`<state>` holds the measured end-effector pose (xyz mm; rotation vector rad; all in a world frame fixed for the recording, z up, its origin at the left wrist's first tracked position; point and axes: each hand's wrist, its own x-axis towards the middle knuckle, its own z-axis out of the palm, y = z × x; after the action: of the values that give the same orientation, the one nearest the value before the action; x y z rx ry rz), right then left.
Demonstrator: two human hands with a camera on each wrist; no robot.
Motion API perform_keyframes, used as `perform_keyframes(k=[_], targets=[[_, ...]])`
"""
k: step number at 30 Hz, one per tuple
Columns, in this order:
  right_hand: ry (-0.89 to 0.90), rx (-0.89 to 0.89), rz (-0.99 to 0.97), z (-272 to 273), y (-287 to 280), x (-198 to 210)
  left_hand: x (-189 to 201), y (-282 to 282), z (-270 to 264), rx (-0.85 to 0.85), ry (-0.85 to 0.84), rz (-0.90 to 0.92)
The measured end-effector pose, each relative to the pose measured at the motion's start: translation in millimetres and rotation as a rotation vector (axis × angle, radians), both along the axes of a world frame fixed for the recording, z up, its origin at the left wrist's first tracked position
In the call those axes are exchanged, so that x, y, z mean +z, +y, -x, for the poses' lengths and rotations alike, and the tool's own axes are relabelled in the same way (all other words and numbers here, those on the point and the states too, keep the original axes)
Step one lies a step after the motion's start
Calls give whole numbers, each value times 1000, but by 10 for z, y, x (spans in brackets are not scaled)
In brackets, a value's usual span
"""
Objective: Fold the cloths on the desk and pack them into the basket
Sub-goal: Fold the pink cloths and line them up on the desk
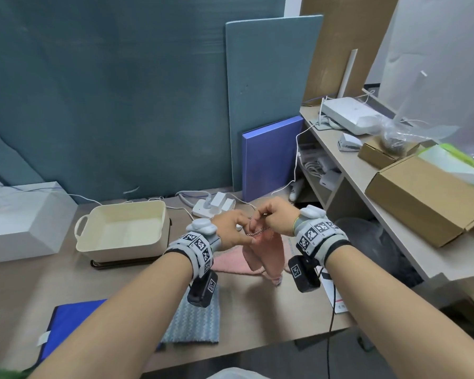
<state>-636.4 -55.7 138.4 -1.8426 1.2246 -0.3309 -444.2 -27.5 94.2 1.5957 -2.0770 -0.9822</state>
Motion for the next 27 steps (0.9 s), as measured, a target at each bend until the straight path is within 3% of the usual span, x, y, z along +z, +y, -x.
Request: perform_keyframes(k=[4,10,19,27], targets=[[64,21,32,38,41,56,-15,23,32,43,-54,-33],[406,-67,174,142,-40,67,31,55,-57,184,-34,46],[499,31,250,119,-149,42,82,54,-162,232,47,150],[378,2,282,141,-255,76,206,-4,-222,313,72,207]])
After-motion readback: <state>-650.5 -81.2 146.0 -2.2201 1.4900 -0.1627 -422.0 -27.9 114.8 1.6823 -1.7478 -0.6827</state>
